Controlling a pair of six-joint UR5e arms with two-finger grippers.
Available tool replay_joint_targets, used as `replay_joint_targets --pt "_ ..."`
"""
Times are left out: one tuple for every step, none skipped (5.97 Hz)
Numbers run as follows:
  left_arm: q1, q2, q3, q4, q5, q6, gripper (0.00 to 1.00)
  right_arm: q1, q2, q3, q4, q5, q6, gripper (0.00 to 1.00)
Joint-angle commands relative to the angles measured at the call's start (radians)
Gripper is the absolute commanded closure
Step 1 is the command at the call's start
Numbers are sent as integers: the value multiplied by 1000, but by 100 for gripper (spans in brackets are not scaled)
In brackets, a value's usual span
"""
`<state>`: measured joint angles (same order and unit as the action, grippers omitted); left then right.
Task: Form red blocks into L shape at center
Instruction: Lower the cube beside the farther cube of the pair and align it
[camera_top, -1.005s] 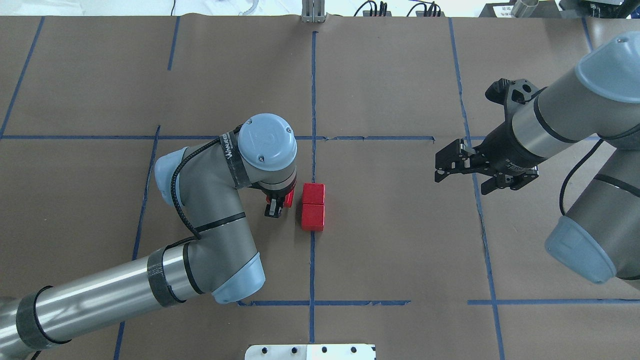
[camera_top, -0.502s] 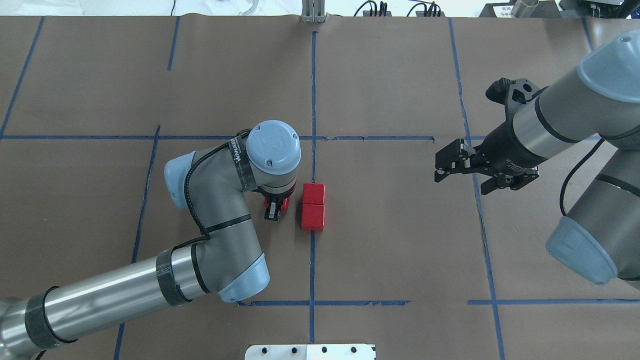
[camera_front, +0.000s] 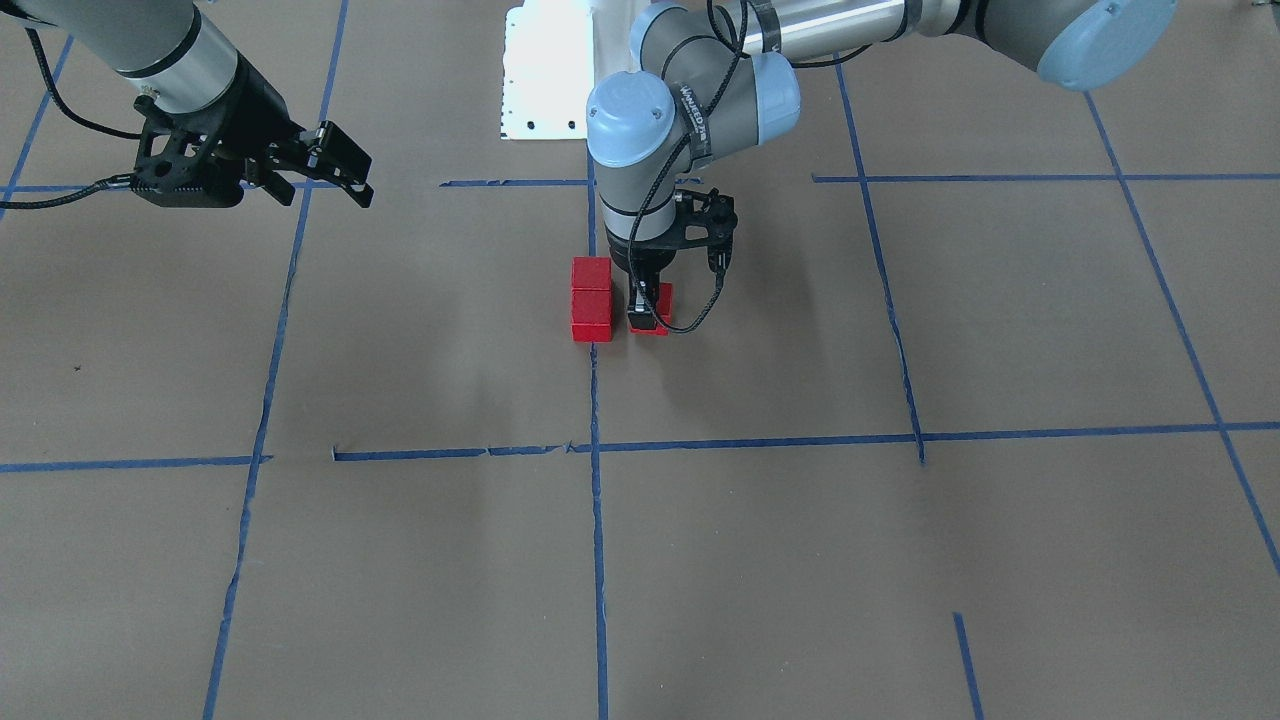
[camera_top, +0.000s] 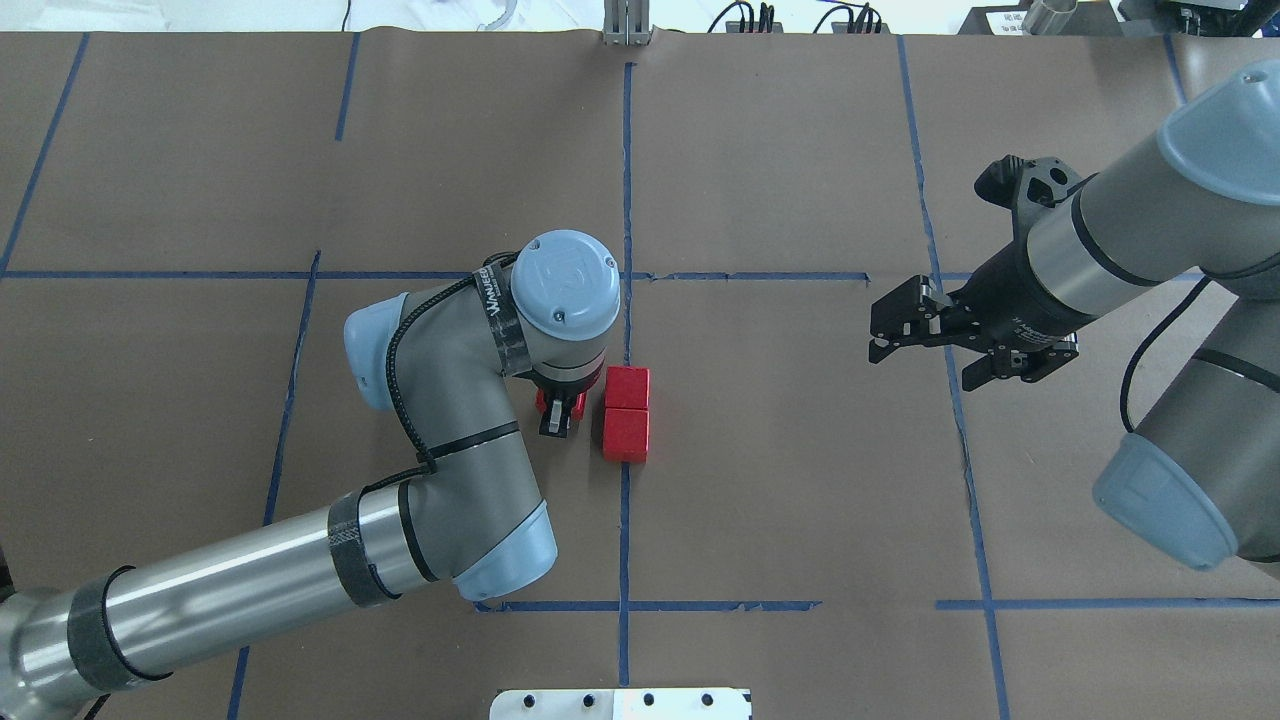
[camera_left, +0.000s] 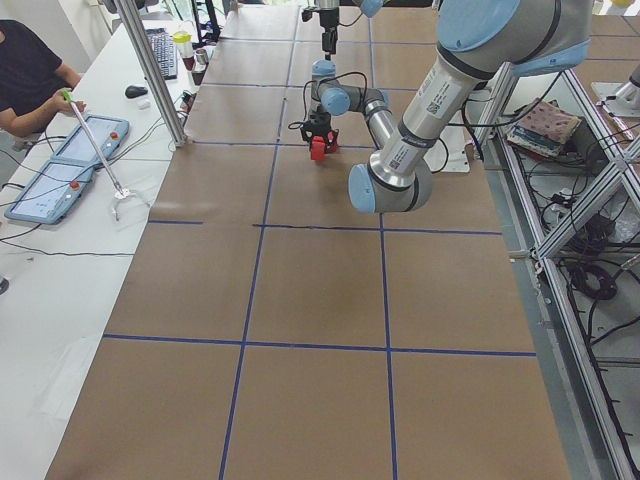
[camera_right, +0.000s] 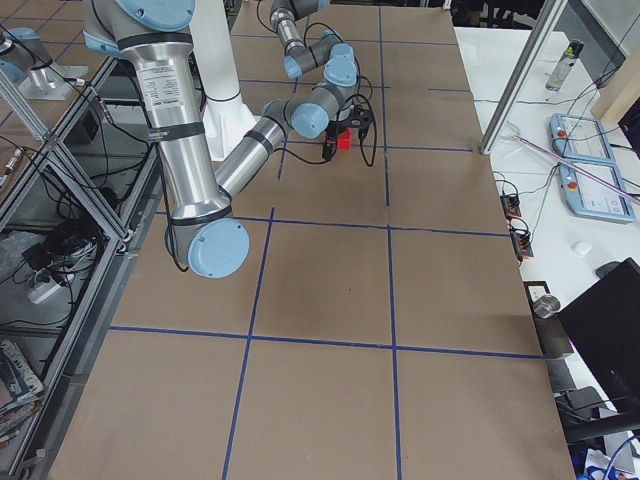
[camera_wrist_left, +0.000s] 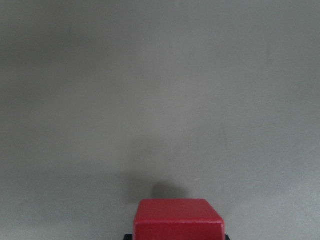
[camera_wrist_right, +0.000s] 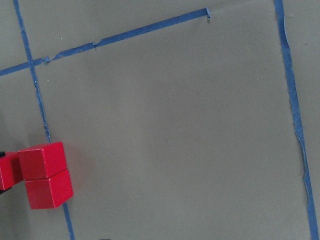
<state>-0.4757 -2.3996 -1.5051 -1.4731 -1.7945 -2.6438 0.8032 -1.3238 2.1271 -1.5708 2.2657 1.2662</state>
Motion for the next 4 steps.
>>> replay_joint_targets --pt "-1 -4 9 4 0 -4 98 -1 0 -1 0 0 2 0" --pt "-3 -12 22 -1 -2 -5 98 -1 0 -2 0 0 1 0" --pt "-4 -27 48 -1 -3 -7 98 -1 0 -4 0 -1 1 0" --pt "-11 -33 51 -1 -3 -21 98 -1 0 -6 0 -2 1 0"
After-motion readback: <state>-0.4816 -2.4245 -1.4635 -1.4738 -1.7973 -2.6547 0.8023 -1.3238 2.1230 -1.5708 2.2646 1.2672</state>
